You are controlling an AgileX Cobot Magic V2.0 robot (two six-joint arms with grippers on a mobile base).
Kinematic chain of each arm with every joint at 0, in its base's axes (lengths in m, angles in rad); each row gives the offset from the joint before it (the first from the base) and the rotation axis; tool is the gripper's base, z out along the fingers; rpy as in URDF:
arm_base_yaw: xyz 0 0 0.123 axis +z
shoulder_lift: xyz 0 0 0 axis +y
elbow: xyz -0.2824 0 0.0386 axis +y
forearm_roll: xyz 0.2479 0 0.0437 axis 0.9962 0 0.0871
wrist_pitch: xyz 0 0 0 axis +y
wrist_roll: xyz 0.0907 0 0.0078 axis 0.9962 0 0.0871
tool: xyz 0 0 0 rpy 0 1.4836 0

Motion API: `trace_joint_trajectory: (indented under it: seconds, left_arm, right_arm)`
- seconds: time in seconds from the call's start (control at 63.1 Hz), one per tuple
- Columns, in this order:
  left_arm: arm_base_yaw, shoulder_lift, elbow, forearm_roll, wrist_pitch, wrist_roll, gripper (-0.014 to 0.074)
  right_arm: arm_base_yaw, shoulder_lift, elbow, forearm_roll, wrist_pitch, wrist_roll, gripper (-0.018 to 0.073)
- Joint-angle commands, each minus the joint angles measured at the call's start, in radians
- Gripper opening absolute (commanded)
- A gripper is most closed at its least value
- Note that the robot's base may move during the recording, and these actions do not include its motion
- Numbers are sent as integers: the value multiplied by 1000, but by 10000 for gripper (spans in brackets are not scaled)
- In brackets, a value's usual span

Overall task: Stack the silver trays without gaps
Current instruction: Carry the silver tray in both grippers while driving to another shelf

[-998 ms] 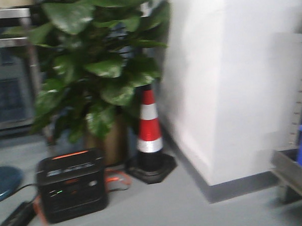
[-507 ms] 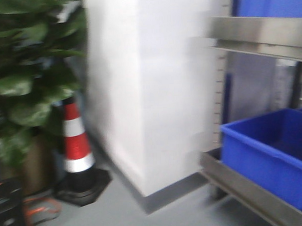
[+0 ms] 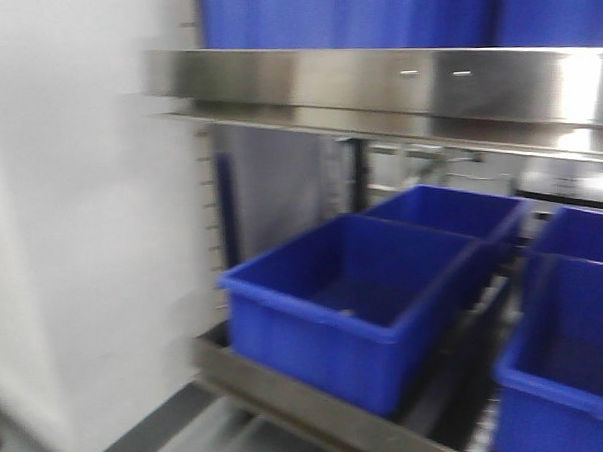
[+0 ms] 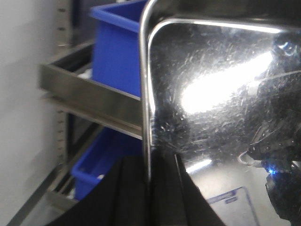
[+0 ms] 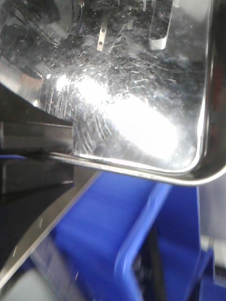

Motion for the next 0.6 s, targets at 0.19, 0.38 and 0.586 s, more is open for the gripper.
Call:
trace_joint_trajectory:
  seconds: [0.19,0.38,0.586]
  left_arm:
    - [-16,-13,-17,-50,-42,1,-16]
    - [-16,-13,-17,-50,-42,1,-16]
    - [-16,-13,-17,-50,-42,1,-16]
  right_arm:
    - [9,-3,-2,2,-104,-19,-83]
    - [9,-3,-2,2,-104,-19,-83]
    - [9,-3,-2,2,-104,-19,-83]
